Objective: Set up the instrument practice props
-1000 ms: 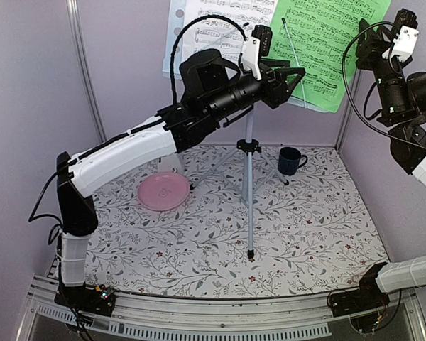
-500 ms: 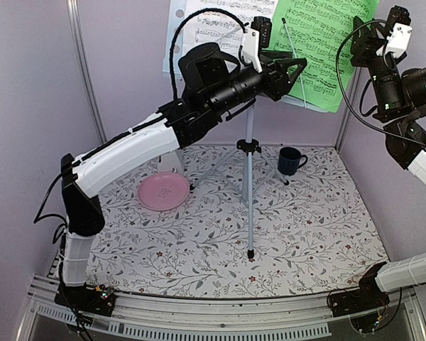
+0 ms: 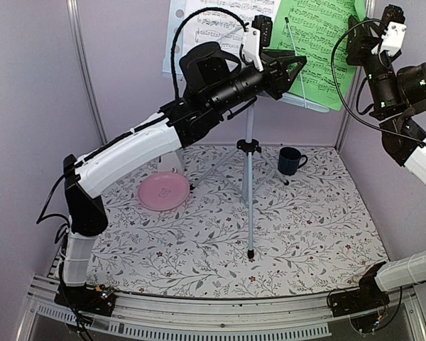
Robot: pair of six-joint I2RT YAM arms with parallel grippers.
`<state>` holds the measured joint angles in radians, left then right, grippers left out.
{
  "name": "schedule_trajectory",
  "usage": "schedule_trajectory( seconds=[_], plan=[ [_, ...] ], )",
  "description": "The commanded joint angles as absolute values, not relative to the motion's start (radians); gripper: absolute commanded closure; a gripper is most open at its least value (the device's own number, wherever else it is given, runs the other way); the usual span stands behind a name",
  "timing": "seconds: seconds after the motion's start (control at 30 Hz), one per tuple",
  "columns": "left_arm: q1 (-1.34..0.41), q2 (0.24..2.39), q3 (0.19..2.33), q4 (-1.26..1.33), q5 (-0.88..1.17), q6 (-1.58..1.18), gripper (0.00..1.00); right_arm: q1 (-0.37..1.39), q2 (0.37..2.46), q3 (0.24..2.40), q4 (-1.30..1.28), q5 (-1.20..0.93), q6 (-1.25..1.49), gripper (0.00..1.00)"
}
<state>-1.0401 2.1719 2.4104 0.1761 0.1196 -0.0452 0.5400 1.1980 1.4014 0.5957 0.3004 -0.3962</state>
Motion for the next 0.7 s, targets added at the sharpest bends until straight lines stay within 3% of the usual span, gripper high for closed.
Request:
schedule_trajectory(
  seconds=[0.0, 0.4, 0.67],
  plan=[
    [-1.05, 2.191, 2.435, 0.172, 0.097, -0.043, 0.63, 0.532, 1.203, 1.43, 0.609, 0.284, -0.378, 0.61],
    [-1.052, 2.156, 2.356, 0.227, 0.028, -0.09, 0.56, 0.532, 1.197, 1.422, 0.609, 0.285, -0.375, 0.61],
    [-1.051, 2.177, 2.384, 0.246, 0.11, -0.071, 0.69, 0.531, 1.209, 1.426, 0.61, 0.275, -0.374, 0.62]
  ],
)
